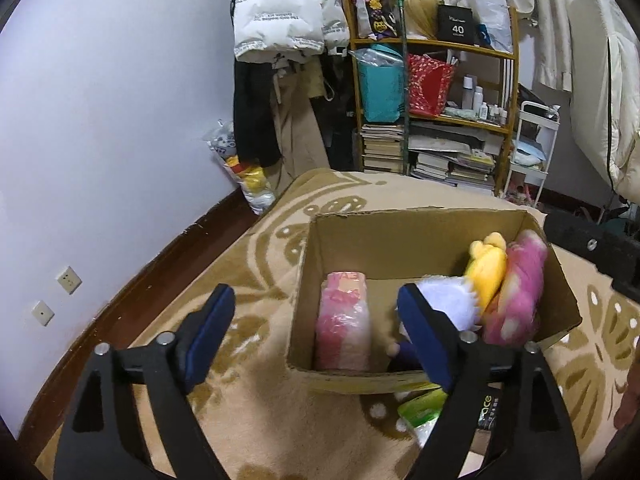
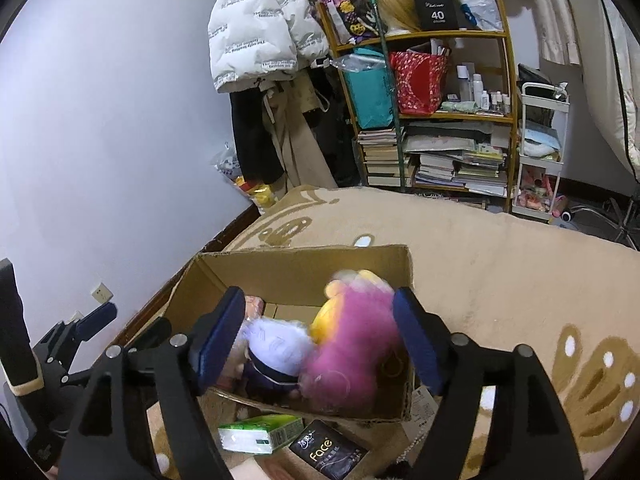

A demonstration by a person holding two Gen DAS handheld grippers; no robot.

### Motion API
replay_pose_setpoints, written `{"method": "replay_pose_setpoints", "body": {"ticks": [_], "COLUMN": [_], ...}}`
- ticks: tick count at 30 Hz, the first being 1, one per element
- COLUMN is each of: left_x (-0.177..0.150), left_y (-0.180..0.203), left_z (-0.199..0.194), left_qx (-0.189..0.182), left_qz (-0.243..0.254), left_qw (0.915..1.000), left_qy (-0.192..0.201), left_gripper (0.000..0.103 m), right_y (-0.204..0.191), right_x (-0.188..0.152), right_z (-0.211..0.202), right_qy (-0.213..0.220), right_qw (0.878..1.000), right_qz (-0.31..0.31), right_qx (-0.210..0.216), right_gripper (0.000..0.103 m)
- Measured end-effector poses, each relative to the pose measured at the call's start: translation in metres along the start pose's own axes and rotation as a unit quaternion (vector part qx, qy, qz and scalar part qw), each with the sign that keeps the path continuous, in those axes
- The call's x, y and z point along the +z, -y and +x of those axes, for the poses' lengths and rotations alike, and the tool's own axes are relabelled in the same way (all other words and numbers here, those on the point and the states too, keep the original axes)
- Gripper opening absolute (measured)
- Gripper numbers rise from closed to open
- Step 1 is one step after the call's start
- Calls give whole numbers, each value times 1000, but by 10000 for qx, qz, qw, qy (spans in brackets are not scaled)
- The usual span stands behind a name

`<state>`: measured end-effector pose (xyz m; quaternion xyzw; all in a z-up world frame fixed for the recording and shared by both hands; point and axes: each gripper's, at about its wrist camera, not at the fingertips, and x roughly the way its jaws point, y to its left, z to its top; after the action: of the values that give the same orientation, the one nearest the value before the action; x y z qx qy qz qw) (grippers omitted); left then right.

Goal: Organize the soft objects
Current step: 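Carry both plushes over the box and release them inside, then grasp the pink cylinder cushion with the left tool while the right tool grasps the white pompom keychain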

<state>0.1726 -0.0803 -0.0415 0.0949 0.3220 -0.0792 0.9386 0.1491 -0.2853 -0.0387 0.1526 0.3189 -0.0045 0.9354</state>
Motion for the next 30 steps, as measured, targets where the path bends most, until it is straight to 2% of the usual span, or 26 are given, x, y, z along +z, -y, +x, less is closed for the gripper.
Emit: {"method": "replay_pose_setpoints", "body": {"ticks": [2,7,21,30], "left_x": [0,-1,-15,-34], "left_y": [-3,-10,-25,-22], "left_z": [-5,-17,-59,-76], "left_qx": [32,66,16,-161], "left_qz": [-38,-117,-328,-404], "left_qw": [10000,9998,9986,9973], "left_qy": [-36,-122,-413,-589], "left_gripper": [94,96,98,98], "right_y": [1,3,2,4], "right_x": [1,1,-19,-33], "right_z": [-4,-21,-62,-75], "right_qy": [14,75,-124,-296], "right_qw": [10000,9999,9992,9979], "right_qz": [44,85,348,472], "right_qx": [-3,-105,-126,-329], "right_gripper": [93,103,103,103]}}
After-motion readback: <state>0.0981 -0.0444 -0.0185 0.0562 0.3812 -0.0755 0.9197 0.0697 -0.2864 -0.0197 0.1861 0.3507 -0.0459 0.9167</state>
